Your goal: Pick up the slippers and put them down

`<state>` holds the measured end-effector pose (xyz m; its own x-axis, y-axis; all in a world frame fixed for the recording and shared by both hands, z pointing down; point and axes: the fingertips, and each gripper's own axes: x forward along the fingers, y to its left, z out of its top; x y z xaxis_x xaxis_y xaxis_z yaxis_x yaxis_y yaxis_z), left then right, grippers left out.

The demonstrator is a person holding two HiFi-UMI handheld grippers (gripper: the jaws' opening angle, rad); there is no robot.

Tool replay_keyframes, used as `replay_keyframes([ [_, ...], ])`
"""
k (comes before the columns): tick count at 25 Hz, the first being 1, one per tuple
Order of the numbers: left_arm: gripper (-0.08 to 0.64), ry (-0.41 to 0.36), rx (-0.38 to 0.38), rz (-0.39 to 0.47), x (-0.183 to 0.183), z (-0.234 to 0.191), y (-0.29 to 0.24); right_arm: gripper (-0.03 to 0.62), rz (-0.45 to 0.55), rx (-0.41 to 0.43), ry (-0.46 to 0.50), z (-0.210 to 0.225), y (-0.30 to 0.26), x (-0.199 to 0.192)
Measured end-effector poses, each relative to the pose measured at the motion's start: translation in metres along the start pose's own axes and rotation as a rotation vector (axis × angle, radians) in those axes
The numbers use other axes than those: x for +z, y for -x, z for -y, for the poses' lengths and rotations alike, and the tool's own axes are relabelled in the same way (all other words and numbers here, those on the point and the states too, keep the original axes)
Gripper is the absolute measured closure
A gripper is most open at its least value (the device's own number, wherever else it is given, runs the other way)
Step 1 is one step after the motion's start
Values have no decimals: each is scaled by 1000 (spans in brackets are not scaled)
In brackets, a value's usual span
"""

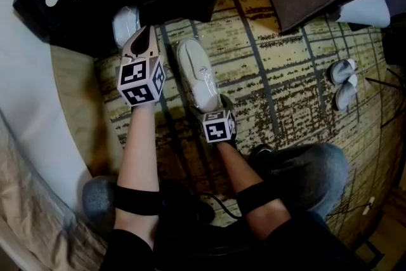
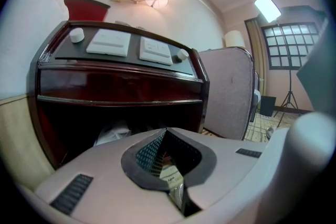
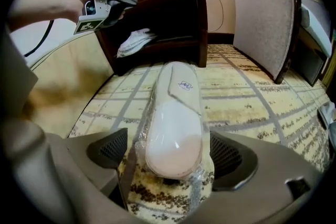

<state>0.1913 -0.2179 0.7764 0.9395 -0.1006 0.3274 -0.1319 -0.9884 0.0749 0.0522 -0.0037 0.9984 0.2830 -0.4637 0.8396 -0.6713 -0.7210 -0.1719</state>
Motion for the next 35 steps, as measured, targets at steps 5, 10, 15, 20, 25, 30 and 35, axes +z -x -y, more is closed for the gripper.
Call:
replay_keyframes([
  [5, 560, 1, -7, -12, 4, 1, 6, 133, 89, 53, -21, -10, 13, 37],
  [10, 560, 2, 12, -56, 39, 3, 41, 453, 160, 2, -16, 6, 68, 81],
  [15, 560, 23, 24, -105, 105, 21, 100, 588, 213, -6, -24, -6, 177, 155],
  [20, 560, 27, 31, -135, 184, 40, 170, 588, 228, 2, 5, -20, 271, 206],
  [25, 560, 36, 54, -157, 271, 48, 240, 589, 239, 23, 27, -42, 371, 259],
  [30, 560, 42, 72, -180, 356, 62, 312, 588, 240, 42, 45, -63, 478, 303],
  [35, 560, 36, 62, -201, 435, 83, 373, 588, 252, 65, 82, -76, 572, 346],
])
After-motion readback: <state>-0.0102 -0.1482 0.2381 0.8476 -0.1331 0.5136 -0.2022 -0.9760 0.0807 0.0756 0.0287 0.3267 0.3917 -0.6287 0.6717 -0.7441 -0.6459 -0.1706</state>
